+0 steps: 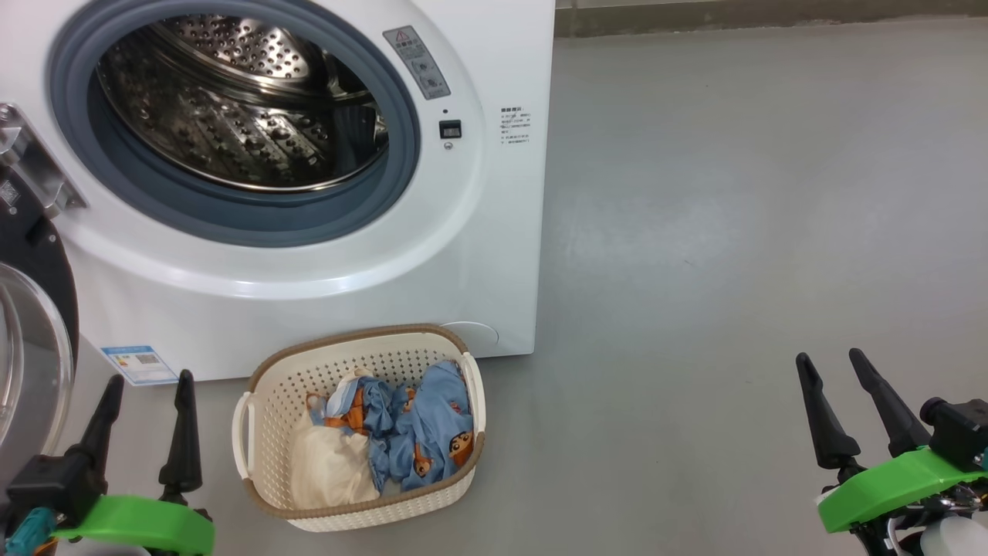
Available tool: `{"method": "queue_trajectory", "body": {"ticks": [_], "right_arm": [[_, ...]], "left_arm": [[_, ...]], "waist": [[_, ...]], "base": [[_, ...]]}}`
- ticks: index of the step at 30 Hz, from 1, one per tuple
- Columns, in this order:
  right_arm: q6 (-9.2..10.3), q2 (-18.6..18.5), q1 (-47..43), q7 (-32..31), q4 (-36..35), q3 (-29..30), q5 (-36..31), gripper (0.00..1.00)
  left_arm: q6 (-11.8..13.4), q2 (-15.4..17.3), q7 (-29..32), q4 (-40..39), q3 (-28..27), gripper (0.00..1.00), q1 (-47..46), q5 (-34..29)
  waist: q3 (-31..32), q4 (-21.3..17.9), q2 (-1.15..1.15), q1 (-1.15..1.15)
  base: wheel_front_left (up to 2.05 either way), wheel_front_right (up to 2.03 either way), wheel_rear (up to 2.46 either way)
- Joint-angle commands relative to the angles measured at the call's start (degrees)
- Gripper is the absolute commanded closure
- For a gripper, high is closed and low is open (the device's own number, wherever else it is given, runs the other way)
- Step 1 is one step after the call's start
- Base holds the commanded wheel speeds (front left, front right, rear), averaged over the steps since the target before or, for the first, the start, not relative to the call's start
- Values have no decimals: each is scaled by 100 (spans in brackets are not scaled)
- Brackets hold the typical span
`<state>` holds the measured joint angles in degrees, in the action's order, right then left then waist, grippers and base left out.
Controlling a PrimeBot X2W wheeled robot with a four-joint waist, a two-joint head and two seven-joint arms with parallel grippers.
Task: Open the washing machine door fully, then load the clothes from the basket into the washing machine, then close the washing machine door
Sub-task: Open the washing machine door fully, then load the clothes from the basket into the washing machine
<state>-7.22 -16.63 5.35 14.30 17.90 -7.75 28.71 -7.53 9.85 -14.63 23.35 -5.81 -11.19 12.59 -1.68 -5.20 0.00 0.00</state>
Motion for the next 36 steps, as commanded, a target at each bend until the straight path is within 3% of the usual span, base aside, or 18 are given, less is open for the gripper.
{"method": "queue_trajectory", "body": {"ticks": [1,36], "right_arm": [[-26,-113,48,70,-136,-72,-45,0],[-26,-90,65,70,-149,-93,-58,0]], "left_arm": [[5,182,-37,-197,-157,0,-3,65],[5,186,-37,-274,73,0,84,280]], "waist": [[3,5,0,0],[10,54,0,0]], "base": [[0,0,0],[2,-6,4]]}}
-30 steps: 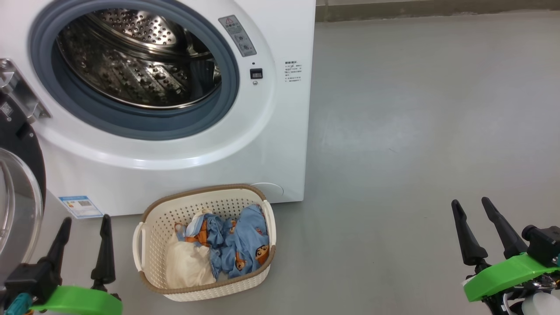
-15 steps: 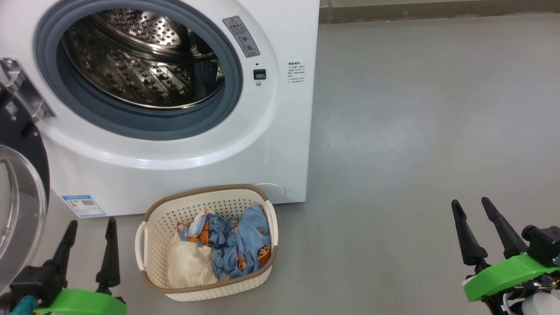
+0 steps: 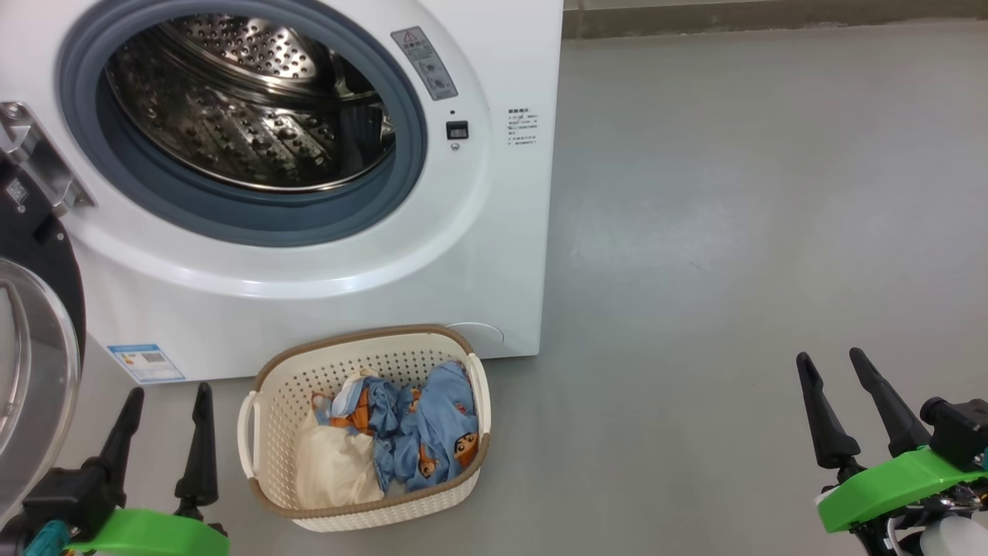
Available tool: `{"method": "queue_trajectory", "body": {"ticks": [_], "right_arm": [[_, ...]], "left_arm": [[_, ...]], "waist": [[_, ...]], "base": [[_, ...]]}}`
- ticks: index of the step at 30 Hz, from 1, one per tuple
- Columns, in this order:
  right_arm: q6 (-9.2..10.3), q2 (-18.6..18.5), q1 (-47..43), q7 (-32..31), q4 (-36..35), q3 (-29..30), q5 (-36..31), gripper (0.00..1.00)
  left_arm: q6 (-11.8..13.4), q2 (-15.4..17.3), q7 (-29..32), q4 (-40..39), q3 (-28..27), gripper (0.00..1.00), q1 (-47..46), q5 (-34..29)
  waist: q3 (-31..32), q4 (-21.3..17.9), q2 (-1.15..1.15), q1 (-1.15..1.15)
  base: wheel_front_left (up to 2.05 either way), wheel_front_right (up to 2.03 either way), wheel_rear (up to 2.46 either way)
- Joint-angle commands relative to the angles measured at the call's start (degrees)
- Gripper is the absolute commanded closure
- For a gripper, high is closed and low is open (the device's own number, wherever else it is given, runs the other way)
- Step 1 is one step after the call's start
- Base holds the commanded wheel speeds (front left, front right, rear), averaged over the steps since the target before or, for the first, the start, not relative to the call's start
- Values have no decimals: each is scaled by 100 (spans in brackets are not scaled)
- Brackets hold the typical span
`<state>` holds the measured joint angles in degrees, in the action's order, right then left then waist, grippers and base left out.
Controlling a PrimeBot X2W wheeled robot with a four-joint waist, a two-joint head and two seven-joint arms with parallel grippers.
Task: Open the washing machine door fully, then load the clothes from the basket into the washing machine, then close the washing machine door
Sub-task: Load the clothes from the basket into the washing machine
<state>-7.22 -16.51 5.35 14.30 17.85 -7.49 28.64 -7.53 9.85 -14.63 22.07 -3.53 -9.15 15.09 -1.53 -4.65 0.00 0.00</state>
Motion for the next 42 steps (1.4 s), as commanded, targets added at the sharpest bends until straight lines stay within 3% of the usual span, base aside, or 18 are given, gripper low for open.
{"method": "queue_trajectory", "body": {"ticks": [1,16,42], "right_arm": [[-26,-101,67,70,-142,-121,-52,0],[-26,-87,67,70,-141,-126,-46,0],[-26,-68,96,70,-196,-154,-58,0]], "left_arm": [[5,195,-37,-138,-145,0,-126,38],[4,240,-37,-170,-49,0,-162,20],[4,-20,-37,311,88,0,-102,-159]], "waist": [[-9,-2,0,0],[-19,-20,0,0],[-177,-41,0,0]], "base": [[28,-104,76],[70,-154,84],[6,-6,0]]}}
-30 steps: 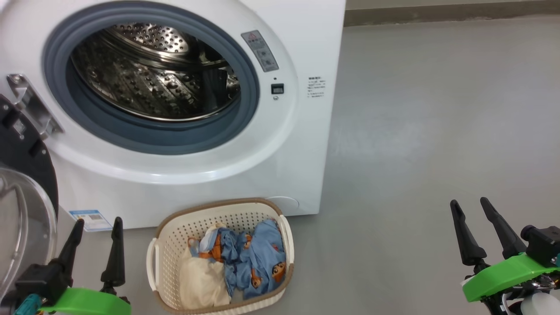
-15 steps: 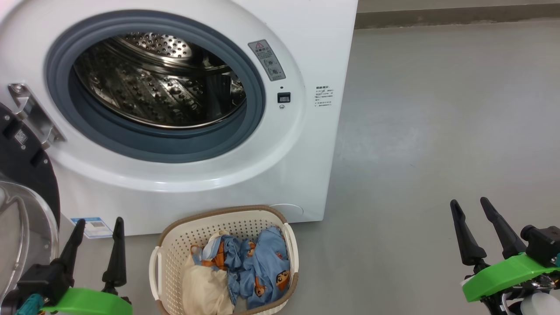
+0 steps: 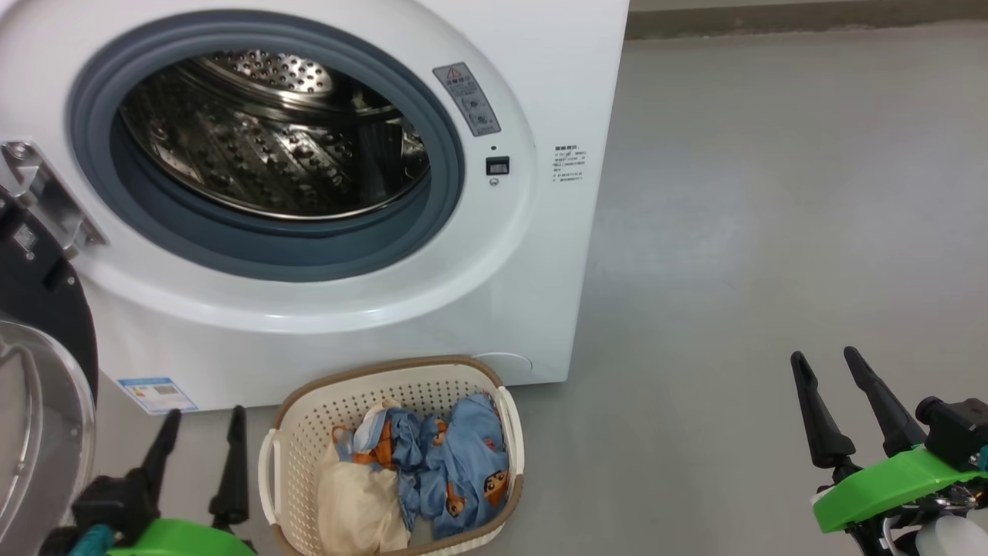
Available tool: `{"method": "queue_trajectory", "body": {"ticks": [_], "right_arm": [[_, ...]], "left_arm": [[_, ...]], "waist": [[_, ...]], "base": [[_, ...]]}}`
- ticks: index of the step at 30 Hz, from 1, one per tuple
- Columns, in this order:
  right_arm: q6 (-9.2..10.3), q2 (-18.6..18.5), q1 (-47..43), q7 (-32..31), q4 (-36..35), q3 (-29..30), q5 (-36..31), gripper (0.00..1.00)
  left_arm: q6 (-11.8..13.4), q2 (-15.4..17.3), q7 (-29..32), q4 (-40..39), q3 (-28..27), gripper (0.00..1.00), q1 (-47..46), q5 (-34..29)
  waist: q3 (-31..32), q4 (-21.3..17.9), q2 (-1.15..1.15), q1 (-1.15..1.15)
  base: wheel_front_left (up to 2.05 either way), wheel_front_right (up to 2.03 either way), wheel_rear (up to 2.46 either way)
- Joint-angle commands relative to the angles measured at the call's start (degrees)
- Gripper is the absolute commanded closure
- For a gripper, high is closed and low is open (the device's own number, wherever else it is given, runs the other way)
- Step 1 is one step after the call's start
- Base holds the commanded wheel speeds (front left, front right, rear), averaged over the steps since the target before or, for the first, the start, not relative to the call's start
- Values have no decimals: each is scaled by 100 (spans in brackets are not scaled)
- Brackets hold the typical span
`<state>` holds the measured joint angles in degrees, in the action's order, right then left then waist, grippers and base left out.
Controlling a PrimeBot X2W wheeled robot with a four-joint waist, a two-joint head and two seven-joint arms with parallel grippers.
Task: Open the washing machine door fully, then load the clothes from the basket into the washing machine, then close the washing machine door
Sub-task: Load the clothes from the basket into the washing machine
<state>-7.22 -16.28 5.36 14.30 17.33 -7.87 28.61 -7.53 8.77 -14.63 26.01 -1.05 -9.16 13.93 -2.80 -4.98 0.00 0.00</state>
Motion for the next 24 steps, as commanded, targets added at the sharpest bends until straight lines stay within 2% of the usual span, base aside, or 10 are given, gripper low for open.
{"method": "queue_trajectory", "body": {"ticks": [1,10,24], "right_arm": [[-26,-83,112,70,-150,-111,-60,0],[-26,38,361,70,-212,-81,-97,0],[-26,273,792,70,-290,-90,-155,0]], "left_arm": [[4,66,-37,-28,-129,0,-120,-47],[4,-44,-37,588,173,0,-438,-84],[4,25,-37,1676,538,0,-1227,-17]], "waist": [[-90,-10,0,0],[-575,-97,0,0],[-1328,-292,0,0]], "base": [[0,0,0],[0,0,0],[0,0,0]]}}
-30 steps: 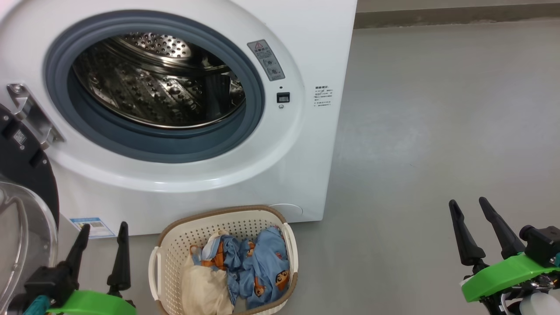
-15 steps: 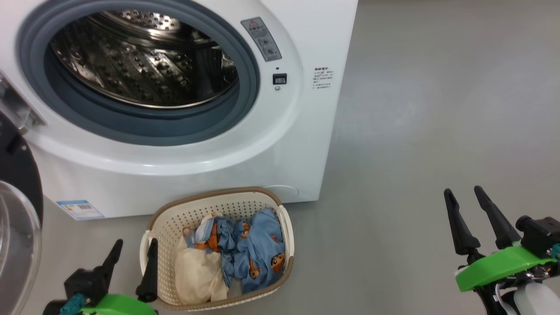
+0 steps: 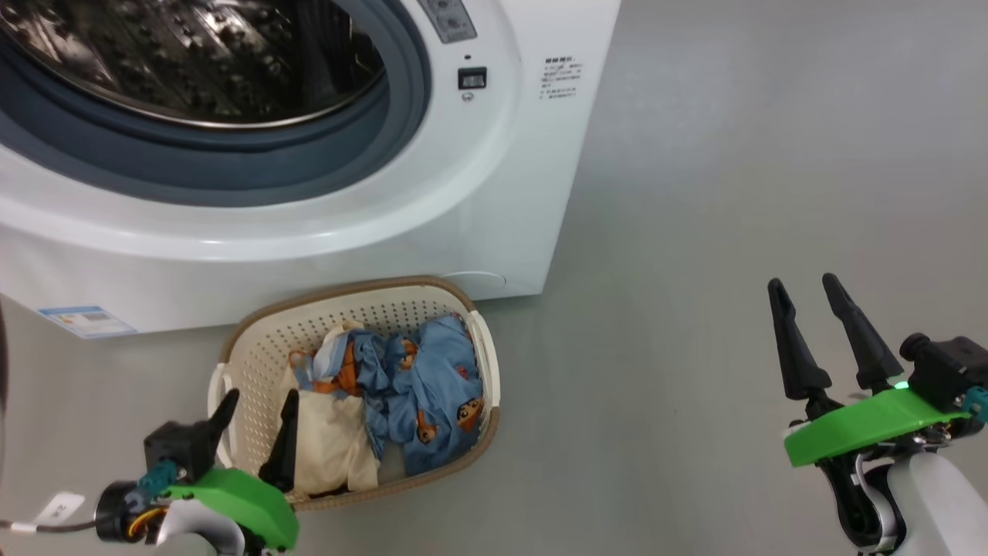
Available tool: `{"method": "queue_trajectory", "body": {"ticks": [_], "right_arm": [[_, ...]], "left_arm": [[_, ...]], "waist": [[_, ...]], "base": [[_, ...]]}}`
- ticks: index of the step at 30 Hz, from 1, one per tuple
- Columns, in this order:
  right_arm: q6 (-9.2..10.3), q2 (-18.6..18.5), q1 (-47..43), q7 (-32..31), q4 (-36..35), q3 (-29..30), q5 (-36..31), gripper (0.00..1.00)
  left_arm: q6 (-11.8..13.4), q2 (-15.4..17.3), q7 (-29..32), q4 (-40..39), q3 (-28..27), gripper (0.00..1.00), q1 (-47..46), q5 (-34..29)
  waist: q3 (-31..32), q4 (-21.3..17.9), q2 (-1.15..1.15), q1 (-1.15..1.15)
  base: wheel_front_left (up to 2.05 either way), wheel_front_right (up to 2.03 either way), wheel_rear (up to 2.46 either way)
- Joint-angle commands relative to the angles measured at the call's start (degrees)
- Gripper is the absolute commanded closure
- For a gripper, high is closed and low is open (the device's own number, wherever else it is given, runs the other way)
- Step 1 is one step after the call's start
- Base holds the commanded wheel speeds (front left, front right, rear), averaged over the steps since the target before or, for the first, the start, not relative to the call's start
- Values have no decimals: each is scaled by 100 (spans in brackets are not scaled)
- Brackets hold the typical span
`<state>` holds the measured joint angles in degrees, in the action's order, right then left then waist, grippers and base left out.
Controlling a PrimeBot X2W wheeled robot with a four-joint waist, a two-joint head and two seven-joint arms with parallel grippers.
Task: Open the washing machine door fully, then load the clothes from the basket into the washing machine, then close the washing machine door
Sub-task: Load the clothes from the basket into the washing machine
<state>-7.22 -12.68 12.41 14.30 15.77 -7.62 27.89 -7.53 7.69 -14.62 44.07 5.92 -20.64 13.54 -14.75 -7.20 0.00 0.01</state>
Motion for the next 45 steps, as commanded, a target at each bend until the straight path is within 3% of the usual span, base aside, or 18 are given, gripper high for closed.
{"method": "queue_trajectory", "body": {"ticks": [1,27,45], "right_arm": [[-26,-67,122,70,-143,-114,-85,0],[-26,362,864,70,-279,-192,-104,0],[-26,641,1267,70,-335,-449,-55,0]], "left_arm": [[4,143,-38,-50,-129,0,-153,25],[9,546,47,2402,831,0,-2181,-305],[161,1065,1230,2941,1540,0,-3103,-891]], "waist": [[-195,-86,0,-1],[-1638,-511,0,-1],[-2394,-868,0,-1]], "base": [[0,0,0],[0,0,0],[0,0,0]]}}
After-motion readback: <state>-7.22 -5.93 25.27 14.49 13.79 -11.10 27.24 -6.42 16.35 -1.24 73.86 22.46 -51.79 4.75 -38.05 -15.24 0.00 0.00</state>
